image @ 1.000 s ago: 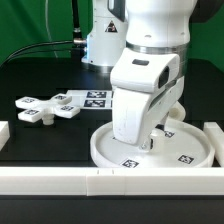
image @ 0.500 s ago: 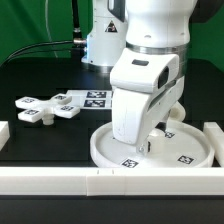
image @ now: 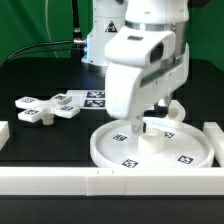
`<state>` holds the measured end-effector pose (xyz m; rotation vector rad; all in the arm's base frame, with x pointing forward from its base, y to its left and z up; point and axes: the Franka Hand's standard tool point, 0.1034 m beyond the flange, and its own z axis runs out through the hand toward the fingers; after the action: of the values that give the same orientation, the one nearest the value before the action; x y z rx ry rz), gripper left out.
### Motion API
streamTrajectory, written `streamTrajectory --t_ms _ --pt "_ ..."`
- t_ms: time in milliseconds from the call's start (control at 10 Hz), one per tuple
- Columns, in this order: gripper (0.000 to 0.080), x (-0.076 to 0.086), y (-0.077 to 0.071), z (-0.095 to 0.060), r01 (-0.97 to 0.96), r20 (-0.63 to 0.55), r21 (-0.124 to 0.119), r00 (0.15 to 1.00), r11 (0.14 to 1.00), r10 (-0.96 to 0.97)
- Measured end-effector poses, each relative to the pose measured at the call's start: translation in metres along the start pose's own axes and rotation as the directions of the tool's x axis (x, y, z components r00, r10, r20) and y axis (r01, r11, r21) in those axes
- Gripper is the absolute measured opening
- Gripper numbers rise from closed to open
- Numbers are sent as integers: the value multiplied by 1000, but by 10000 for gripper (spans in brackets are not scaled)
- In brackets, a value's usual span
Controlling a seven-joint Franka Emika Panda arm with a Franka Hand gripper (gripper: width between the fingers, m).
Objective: Assemble round table
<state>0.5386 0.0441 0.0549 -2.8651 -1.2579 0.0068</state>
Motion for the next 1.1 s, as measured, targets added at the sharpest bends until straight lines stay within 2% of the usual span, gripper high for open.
streamTrajectory --t_ms 200,400,700,900,1000,1100 --pt "649 -2 -30 -8 -191 11 0 982 982 191" --pt "649 0 -37 -4 -189 4 -1 982 982 189" --pt "649 0 -37 -4 -221 3 0 975 975 221" --pt "649 -5 -37 -3 -447 7 14 894 894 447" --pt "649 -6 -43 -2 -542 17 14 840 840 542" --pt "649 -6 -52 -1 -665 27 14 747 747 665"
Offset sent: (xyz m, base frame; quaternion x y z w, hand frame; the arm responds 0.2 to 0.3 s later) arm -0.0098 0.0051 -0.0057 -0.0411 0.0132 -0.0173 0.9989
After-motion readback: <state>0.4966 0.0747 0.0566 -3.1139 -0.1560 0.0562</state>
